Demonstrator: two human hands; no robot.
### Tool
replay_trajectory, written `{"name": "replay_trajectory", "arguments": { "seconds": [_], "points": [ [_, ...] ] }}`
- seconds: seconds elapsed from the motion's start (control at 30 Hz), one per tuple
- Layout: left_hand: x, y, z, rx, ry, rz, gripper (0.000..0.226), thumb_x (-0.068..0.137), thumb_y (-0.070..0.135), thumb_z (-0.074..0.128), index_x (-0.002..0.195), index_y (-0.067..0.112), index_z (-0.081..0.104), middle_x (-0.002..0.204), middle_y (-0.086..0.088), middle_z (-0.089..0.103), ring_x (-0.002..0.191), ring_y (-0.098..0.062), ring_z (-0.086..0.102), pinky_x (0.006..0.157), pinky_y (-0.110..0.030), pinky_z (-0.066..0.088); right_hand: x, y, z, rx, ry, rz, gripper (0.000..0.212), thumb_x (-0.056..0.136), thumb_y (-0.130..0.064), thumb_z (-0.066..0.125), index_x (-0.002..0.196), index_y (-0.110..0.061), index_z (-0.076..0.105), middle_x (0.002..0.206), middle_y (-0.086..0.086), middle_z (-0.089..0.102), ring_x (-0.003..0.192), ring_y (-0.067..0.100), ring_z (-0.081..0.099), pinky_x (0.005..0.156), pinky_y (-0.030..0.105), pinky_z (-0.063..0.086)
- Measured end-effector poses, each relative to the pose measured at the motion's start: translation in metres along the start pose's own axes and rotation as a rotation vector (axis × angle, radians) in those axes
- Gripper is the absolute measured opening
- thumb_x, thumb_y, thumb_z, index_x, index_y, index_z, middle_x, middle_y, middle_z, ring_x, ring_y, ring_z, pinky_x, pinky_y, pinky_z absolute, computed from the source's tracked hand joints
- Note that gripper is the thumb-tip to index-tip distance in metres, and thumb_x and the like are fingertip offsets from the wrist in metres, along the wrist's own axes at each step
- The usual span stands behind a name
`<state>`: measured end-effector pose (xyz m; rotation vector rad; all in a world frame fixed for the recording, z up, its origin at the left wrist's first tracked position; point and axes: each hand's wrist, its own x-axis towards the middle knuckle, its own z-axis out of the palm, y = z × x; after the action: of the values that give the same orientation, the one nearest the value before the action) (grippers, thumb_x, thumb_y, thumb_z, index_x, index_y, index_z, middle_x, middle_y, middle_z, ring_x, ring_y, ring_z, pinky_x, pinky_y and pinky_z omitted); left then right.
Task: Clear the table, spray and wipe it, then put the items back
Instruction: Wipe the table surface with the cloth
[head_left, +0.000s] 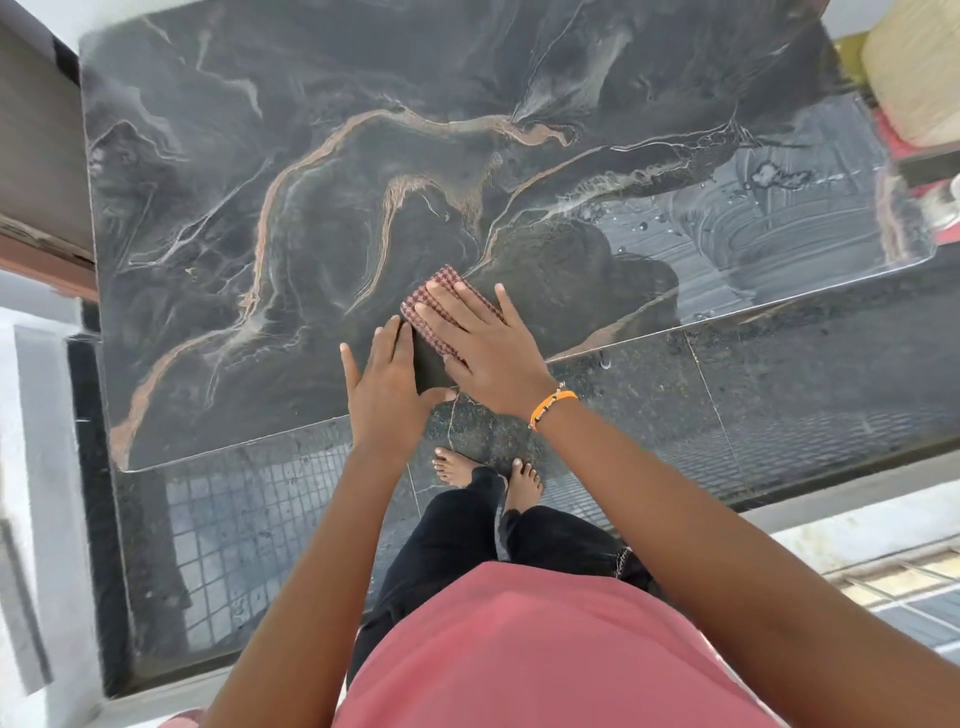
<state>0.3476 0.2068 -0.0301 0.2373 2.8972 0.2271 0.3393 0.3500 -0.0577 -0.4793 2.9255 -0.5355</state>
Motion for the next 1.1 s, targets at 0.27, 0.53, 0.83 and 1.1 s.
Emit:
{"name": "replay_trajectory", "arguments": {
  "seconds": [0.27,0.53,0.83,1.1],
  "points": [
    [0.038,0.042,-0.009,0.089,-0.159,0.142,0.106,0.076,0.056,0.063,0.149,0.009,0.003,0.159,-0.005,0.0,0.146,-0.025,-0.01,0.115,-0.047,-0.008,-0.02,0.126,-0.051,0.042,0.092,0.455,0.06,0.091,-0.03,0.031,0.149,-0.025,0.017,0.159,-0.001,0.008,0.147,0.02,0.004,0.117,0.05,-0.001],
    [0.055,0.051,-0.012,0.093,-0.266,0.156,0.109,0.072,0.054,0.069,0.149,0.009,0.006,0.158,-0.006,0.0,0.146,-0.023,-0.007,0.116,-0.044,-0.008,-0.043,0.119,-0.04,0.069,0.303,0.934,0.066,0.087,-0.027,0.036,0.149,-0.013,0.017,0.158,0.012,0.011,0.145,0.034,0.01,0.116,0.052,0.006],
    [0.064,0.05,-0.019,0.185,-0.283,0.151,0.107,0.078,0.062,0.056,0.148,0.006,-0.002,0.158,-0.014,-0.007,0.144,-0.032,-0.015,0.113,-0.053,-0.01,0.076,0.061,-0.032,0.056,0.033,0.205,0.062,0.091,-0.022,0.041,0.149,-0.027,0.017,0.159,-0.003,0.011,0.147,0.02,0.005,0.116,0.05,0.001],
    [0.127,0.061,-0.028,0.124,-0.285,0.269,0.106,0.079,0.059,0.056,0.148,0.004,-0.005,0.157,-0.014,-0.01,0.144,-0.03,-0.015,0.113,-0.051,-0.01,0.038,0.163,-0.066,0.074,0.157,0.606,0.061,0.09,-0.029,0.032,0.149,-0.028,0.016,0.159,-0.004,0.009,0.147,0.018,0.005,0.116,0.053,0.0]
  ]
}}
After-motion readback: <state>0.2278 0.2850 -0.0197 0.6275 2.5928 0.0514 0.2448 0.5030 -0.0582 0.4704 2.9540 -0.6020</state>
